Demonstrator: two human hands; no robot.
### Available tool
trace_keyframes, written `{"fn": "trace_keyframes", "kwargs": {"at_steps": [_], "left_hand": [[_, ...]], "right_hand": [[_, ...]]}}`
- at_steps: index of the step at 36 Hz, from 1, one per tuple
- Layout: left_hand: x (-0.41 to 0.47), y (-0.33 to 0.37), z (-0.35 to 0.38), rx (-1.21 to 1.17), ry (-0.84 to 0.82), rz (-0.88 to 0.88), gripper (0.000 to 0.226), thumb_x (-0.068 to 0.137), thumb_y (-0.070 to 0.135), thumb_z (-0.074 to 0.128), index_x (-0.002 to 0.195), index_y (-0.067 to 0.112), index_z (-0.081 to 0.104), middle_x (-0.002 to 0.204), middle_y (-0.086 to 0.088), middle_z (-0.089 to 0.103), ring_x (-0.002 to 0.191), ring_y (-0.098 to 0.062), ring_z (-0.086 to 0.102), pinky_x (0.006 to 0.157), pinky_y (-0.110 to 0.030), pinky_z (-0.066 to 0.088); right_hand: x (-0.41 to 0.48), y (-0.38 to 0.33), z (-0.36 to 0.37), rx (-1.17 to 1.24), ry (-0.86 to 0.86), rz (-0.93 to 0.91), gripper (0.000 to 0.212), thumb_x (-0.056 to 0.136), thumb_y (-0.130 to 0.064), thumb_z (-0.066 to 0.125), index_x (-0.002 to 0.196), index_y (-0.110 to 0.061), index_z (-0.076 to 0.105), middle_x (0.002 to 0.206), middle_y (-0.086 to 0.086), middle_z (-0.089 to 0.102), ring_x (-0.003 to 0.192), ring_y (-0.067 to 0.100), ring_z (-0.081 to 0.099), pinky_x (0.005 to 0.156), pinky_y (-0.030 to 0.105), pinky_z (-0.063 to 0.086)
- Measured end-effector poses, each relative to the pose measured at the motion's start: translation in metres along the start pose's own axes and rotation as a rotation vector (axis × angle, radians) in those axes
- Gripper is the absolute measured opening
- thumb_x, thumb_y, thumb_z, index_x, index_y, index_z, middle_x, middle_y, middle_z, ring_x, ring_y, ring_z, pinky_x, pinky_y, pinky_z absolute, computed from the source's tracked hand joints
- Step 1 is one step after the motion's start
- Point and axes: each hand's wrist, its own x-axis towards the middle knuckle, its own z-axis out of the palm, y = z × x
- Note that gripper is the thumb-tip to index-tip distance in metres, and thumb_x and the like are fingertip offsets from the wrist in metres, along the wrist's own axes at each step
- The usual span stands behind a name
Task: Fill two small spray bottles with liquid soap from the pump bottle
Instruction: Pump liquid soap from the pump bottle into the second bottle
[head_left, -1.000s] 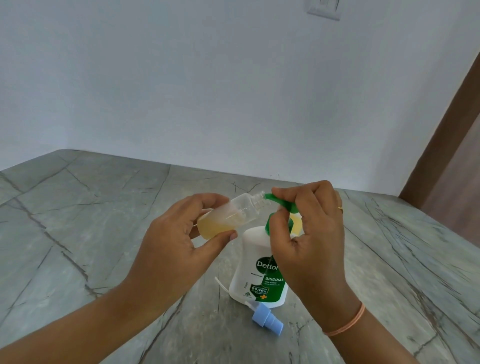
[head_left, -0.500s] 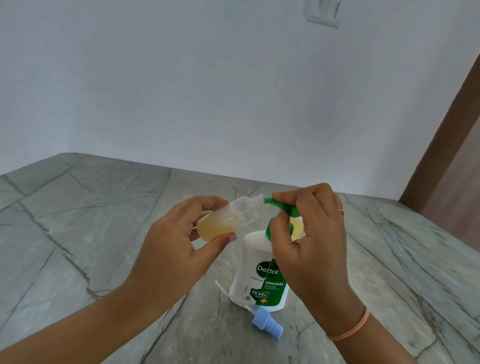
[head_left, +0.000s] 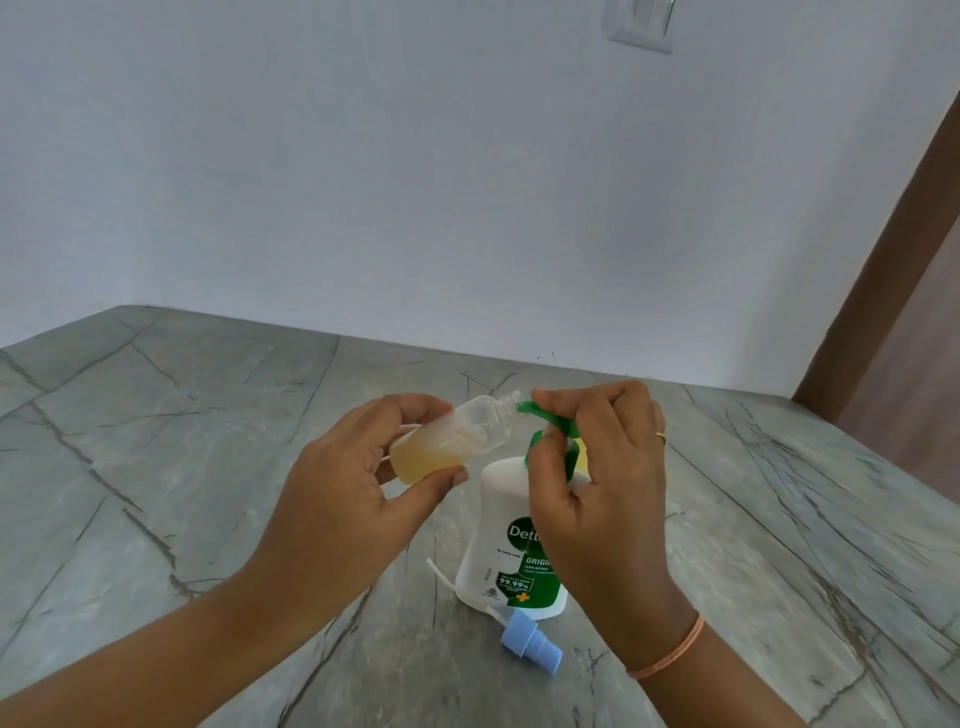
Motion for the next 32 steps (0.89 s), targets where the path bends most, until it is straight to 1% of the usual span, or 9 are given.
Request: {"fn": "trace_keyframes", "kwargs": {"at_steps": [4,11,15,21,26,29,32], "left_hand": [[0.0,0.002,-0.001,-0.009,0.002,0.004,0.038,0.065,0.044,0.067,0.099,0.047,0.052,0.102,0.026,0.057,0.089,-0.005,0.064,0.076,-0.008,0.051],[0.0,0.003,-0.001,-0.028,0.012,0.007,0.038,0.064,0.047,0.066,0.1,0.046,0.053,0.102,0.028,0.057,0.088,-0.003,0.065,0.074,-0.005,0.048],[0.001,0.002,-0.001,-0.049,0.014,0.011,0.039,0.065,0.044,0.068,0.101,0.044,0.054,0.102,0.025,0.06,0.097,0.004,0.06,0.072,-0.004,0.048],[0.001,0.002,-0.001,-0.034,0.015,0.009,0.039,0.065,0.039,0.069,0.099,0.046,0.052,0.099,0.028,0.057,0.095,0.011,0.057,0.068,0.0,0.044],[0.0,0.002,-0.001,-0.044,0.019,0.002,0.038,0.065,0.041,0.069,0.1,0.045,0.053,0.1,0.028,0.057,0.098,0.009,0.057,0.068,0.0,0.044],[0.001,0.003,-0.001,-0.049,0.022,-0.005,0.038,0.065,0.04,0.069,0.1,0.043,0.055,0.101,0.027,0.058,0.1,0.007,0.056,0.069,0.0,0.045],[0.002,0.004,-0.001,-0.052,0.021,-0.006,0.038,0.065,0.04,0.069,0.1,0.042,0.056,0.101,0.027,0.058,0.099,0.007,0.057,0.069,-0.001,0.045]], "right_hand": [[0.006,-0.001,-0.006,-0.013,-0.037,0.005,0.025,0.08,-0.022,0.043,0.093,-0.015,0.063,0.089,-0.006,0.047,0.083,0.012,0.045,0.067,0.035,0.045],[0.008,0.0,-0.007,-0.014,-0.024,-0.014,0.025,0.079,-0.021,0.044,0.091,-0.013,0.065,0.087,-0.007,0.046,0.082,0.011,0.044,0.066,0.033,0.043],[0.004,0.001,-0.003,-0.002,0.003,-0.011,0.024,0.079,-0.018,0.045,0.091,-0.012,0.065,0.086,-0.004,0.047,0.08,0.012,0.043,0.065,0.032,0.042],[0.0,0.0,-0.001,-0.003,-0.001,-0.008,0.024,0.08,-0.016,0.045,0.092,-0.01,0.065,0.085,0.0,0.05,0.079,0.015,0.045,0.066,0.031,0.042],[0.006,-0.001,-0.007,0.007,-0.045,0.008,0.025,0.079,-0.02,0.043,0.092,-0.014,0.064,0.087,-0.005,0.049,0.081,0.013,0.045,0.067,0.034,0.044],[0.011,-0.002,-0.011,0.004,-0.065,0.002,0.026,0.079,-0.022,0.042,0.092,-0.015,0.064,0.088,-0.007,0.048,0.082,0.012,0.046,0.069,0.032,0.045],[0.011,-0.002,-0.011,-0.006,-0.079,-0.005,0.029,0.08,-0.023,0.042,0.095,-0.014,0.065,0.088,-0.006,0.05,0.083,0.012,0.046,0.07,0.029,0.043]]}}
